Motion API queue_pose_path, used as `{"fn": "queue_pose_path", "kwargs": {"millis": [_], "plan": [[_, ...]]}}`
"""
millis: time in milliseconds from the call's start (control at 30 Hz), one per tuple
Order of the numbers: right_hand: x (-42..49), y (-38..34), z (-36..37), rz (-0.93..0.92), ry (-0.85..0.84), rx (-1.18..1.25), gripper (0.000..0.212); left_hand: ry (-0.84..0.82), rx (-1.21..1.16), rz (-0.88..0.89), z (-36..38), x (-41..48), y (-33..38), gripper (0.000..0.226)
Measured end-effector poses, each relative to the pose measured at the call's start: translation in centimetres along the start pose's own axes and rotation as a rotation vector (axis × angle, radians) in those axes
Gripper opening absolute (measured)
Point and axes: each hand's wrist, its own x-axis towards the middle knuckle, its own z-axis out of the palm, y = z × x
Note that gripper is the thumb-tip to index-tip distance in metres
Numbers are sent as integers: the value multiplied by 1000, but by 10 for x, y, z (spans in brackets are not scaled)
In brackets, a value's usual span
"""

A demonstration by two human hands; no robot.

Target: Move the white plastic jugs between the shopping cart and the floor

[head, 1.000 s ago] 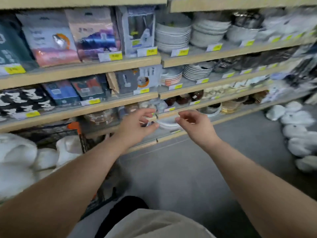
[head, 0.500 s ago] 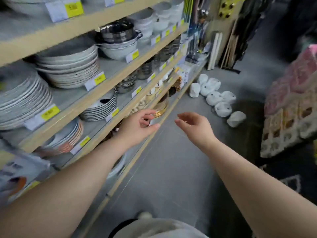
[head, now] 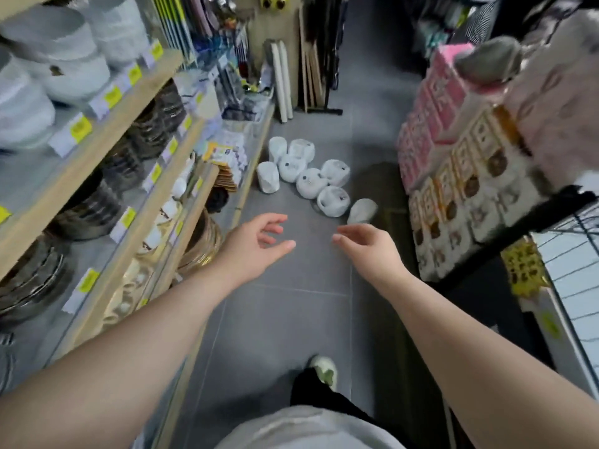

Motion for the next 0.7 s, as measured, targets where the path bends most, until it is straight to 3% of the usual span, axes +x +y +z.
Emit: {"fn": "queue_pose_path", "kwargs": {"millis": [400, 700], "plan": [[234, -16, -61, 123, 32, -48, 33, -108, -21, -46, 39, 259, 14, 40], [403, 8, -70, 287, 174, -11, 35, -390, 67, -8, 83, 470, 9, 42]]}}
